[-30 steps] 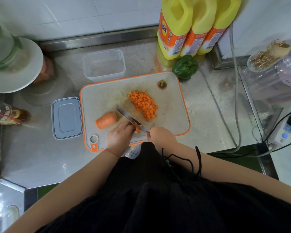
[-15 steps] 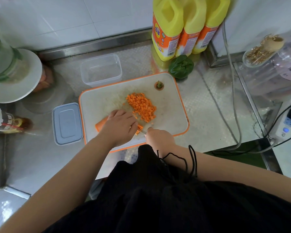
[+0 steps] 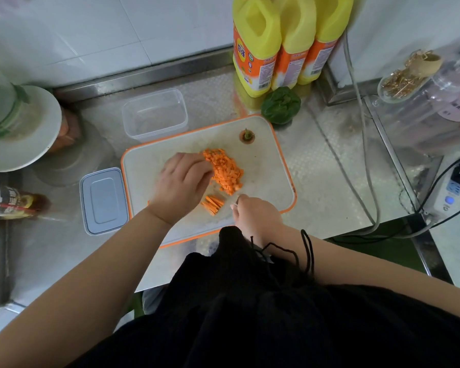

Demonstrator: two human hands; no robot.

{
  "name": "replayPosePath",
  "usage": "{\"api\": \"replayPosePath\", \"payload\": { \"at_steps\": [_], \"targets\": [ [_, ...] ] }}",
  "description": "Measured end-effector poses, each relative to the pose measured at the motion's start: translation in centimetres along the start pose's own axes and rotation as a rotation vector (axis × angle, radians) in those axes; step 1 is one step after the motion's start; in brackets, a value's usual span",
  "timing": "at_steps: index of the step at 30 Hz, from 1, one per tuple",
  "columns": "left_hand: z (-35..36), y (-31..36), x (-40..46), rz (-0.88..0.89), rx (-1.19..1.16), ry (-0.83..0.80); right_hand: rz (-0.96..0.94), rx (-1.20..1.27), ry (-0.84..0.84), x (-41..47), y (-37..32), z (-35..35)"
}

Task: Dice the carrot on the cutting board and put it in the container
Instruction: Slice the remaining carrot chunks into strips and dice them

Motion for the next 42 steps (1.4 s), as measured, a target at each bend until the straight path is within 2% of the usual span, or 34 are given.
{"api": "replayPosePath", "payload": {
  "at_steps": [1,2,5,7,13,26,34,42],
  "targets": [
    [-0.3,0.2,-1.0,0.027,0.023,0.046,0.008,0.052,0.010,0.1,0.5,-0.3],
    [0.3,0.4,-2.0,0.064,0.040,0.015,0.015,0.096,0.020,0.1,1.0,-0.6],
    [5.1,1.1,-4.9,0.216,0.048,-0.329,0.044,0.213,0.072,0.5,2.2,-1.4],
    [7.7,1.0,-5.9,0.260,0.032,-0.497,0.064,0.252,0.101,0.6,2.6,-1.8],
    [10.5,0.4,-5.6,0.279,-0.029,-0.670,0.075,0.265,0.121,0.4,2.9,-2.0],
    [10.3,0.1,-5.3,0.207,-0.090,-0.617,0.040,0.246,0.088,0.5,3.0,-1.6],
    [10.4,0.3,-5.6,0.259,-0.041,-0.605,0.028,0.253,0.095,0.3,3.2,-1.4],
    [11.1,0.6,-5.8,0.037,-0.005,-0.602,0.019,0.251,0.090,0.6,2.9,-1.3]
  ]
}}
Point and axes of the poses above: each hand's wrist, its own x-axis towards the middle knuckle, its own z-axis out of the palm, y = z × x, the point moved 9 cm from there along x, towards the middle knuckle, and after that the axes turned 10 degrees about -y, right-handed, at the moved point
